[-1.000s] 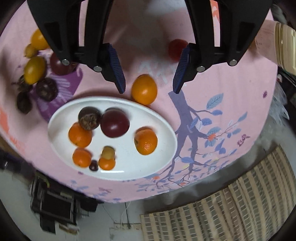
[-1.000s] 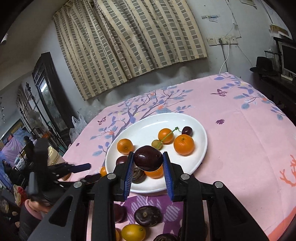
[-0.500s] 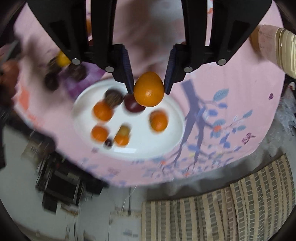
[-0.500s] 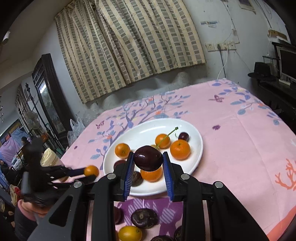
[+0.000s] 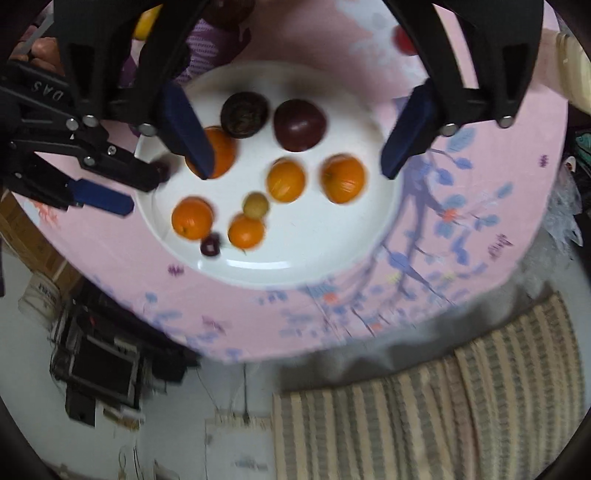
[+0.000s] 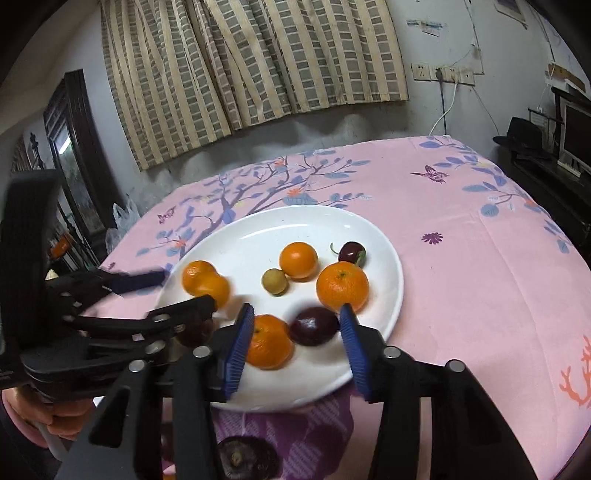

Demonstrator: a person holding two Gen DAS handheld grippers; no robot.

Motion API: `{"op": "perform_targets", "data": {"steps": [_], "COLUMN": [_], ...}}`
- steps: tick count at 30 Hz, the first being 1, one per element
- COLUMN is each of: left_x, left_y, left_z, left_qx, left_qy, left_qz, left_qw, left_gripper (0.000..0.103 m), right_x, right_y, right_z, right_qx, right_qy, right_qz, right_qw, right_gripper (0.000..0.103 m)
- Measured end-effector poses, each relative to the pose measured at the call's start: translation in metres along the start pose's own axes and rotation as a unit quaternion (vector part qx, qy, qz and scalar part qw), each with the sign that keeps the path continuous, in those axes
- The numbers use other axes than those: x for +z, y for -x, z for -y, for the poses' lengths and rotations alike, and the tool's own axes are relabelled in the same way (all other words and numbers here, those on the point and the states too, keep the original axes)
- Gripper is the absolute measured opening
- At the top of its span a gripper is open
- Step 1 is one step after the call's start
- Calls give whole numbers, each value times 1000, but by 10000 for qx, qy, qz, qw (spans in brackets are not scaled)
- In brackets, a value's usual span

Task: Organize fruits
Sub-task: 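Grasp the orange fruit with the left tool while the right tool carries the cherry over the plate, then grasp a red cherry tomato with the left tool while the right tool grasps a dark plum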

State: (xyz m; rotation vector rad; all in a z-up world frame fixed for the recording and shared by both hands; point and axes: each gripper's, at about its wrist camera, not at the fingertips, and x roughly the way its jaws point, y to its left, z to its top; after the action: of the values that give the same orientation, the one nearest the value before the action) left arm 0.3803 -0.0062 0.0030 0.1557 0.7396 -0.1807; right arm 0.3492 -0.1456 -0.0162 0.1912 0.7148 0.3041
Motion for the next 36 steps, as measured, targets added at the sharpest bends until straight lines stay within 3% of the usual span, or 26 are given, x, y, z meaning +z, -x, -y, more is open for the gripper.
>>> {"op": "perform_targets", "data": {"steps": [4, 8, 11, 15, 23, 24, 25, 30, 32, 34, 36], "left_x": [-17, -50, -73, -86, -86, -86, -87, -93, -96, -100, -104], "left_y": [48, 73, 65, 51, 62, 61, 60, 43, 32, 21, 10], "left_z": [-33, -77, -102, -110, -104, -104, -105, -104, -97, -89, -86], "left_qx": [212, 564, 794, 1063, 1183, 1171, 1145, 939, 928, 905, 754], "left_qy": [176, 653, 1054, 1140, 973, 989, 1029, 1014, 796, 560, 516], "left_qz": [359, 608, 440, 85, 200, 186, 145, -129, -238, -383, -543], "left_qw": [9990, 9944, 9903, 9877, 9880, 9880, 9880, 9903, 9922, 9936, 9943], "left_gripper": [97, 98, 98, 98, 98, 98, 98, 98, 93, 73, 62], "right_x": [-7, -27, -48, -69, -83, -85, -85, -73, -67, -62, -59], "right_y": [20, 18, 7, -6, -25, -27, -26, -15, -6, -1, 2], "right_z": [-24, -66, -95, -114, -114, -114, -114, -104, -102, -98, -96], "right_qx": [457, 974, 968, 610, 436, 392, 330, 528, 547, 596, 619], "right_qy": [222, 934, 1557, 2097, 2049, 2049, 2088, 1648, 1539, 1432, 1355], "right_qz": [-60, -578, -989, -1212, -1589, -1608, -1557, -1261, -984, -862, -803], "right_qw": [9987, 9892, 9781, 9683, 9648, 9647, 9649, 9768, 9816, 9841, 9856], "right_gripper": [50, 51, 51, 51, 51, 45, 38, 38, 38, 38, 38]}}
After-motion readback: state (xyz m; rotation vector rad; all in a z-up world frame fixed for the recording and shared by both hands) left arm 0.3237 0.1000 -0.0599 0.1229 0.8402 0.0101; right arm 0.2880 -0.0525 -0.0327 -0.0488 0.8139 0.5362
